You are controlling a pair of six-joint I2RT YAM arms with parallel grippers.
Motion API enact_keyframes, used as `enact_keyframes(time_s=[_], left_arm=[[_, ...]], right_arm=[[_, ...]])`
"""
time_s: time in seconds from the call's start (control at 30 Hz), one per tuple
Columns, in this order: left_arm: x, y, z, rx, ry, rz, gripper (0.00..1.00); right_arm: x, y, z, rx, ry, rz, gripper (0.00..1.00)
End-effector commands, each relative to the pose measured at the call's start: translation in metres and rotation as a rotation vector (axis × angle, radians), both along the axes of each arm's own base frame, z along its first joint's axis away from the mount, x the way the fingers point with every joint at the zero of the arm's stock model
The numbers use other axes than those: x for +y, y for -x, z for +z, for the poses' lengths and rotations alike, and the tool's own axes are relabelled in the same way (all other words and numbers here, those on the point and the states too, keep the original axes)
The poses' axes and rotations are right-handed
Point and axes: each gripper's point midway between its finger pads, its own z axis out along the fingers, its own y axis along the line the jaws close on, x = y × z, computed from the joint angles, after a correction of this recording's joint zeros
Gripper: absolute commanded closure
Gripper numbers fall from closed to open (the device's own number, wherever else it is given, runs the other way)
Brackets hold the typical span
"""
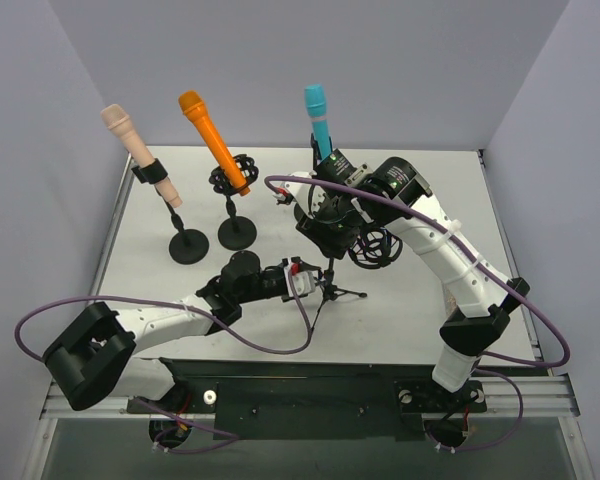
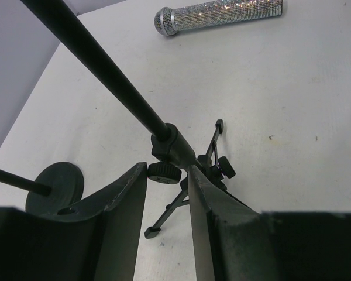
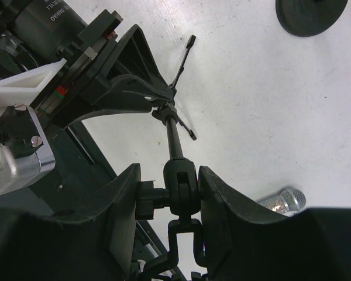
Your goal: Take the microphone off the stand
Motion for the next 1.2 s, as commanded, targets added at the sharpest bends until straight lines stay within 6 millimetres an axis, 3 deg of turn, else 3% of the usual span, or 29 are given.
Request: enact_keyframes(time_s=[0.0,0.2,0.37,0.4,0.67,0.83,1.0,1.17], left_arm=[[-0.013,-0.001,0.026,-0.058,0.055,-0.040,0.57],[-0.014,-0.003,0.021,-0.048,0.040,-0.034,0.66],[-0.016,0.002,0.017,0.037,0.039,-0.050,0.88],[-0.017,0.001,0.025,0.060,0.054,-0.056,0.94],[-0.015,0.003,0.037,0.733,0.246,-0.072,1.00],[-0.020,0.014,0.044,0.946,0.294,-0.140,1.00],[-0.023,0.020,0.038,1.199,0.319,-0.149,1.00],[-0.020,0.019,0.036,1.274,0.308,-0.133,1.00]], right_arm=[[-0.003,0.008,0.012,-0.004,-0.039,0.005,1.00],[-0.003,0.009,0.012,-0.005,-0.037,0.016,1.00],[-0.005,0.012,0.010,0.005,-0.025,0.040,1.00],[-0.006,0.013,0.011,0.005,-0.025,0.047,1.00],[-0.011,0.020,0.008,0.008,-0.008,0.113,1.00],[-0.016,0.024,0.006,-0.002,0.011,0.148,1.00],[-0.020,0.028,0.004,-0.004,0.016,0.173,1.00],[-0.020,0.031,0.002,0.001,0.010,0.182,1.00]])
